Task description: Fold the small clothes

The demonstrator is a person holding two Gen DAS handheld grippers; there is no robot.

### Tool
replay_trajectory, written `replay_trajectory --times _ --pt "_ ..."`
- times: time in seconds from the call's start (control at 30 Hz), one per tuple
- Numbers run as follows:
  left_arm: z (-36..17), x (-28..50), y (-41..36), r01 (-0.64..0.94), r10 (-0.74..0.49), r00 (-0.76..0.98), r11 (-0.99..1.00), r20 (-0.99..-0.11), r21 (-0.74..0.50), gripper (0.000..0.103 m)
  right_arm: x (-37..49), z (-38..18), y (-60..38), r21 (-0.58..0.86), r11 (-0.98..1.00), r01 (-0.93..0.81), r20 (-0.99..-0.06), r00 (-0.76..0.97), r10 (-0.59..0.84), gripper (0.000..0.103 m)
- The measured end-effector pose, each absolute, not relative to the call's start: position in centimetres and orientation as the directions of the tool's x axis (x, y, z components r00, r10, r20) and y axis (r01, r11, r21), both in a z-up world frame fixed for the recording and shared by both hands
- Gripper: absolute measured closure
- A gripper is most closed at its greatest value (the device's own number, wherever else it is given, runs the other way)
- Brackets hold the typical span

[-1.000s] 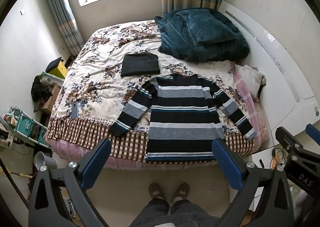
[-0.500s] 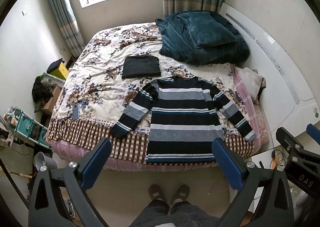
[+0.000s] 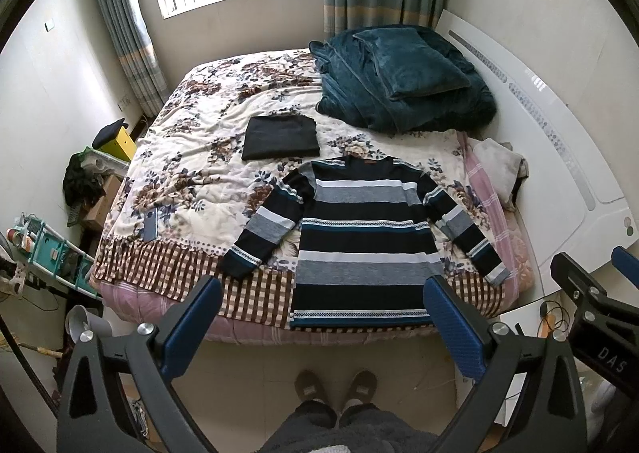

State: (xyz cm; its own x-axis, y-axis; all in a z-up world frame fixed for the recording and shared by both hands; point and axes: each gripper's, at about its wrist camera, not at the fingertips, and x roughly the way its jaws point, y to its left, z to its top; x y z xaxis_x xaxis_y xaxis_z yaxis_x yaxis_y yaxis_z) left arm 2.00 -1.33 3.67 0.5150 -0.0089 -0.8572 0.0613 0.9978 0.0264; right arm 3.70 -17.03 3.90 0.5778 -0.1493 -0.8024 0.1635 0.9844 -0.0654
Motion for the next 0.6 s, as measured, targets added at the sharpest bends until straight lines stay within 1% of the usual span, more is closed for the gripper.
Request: replay_trajectory --times 0.6 --pt "3.72 1.56 -1.18 0.062 -0.014 0.523 0.998 -0.852 0.022 0.000 3.45 4.53 -16.59 -0.065 0.985 0.161 -0.798 0.584 -0.148 0.000"
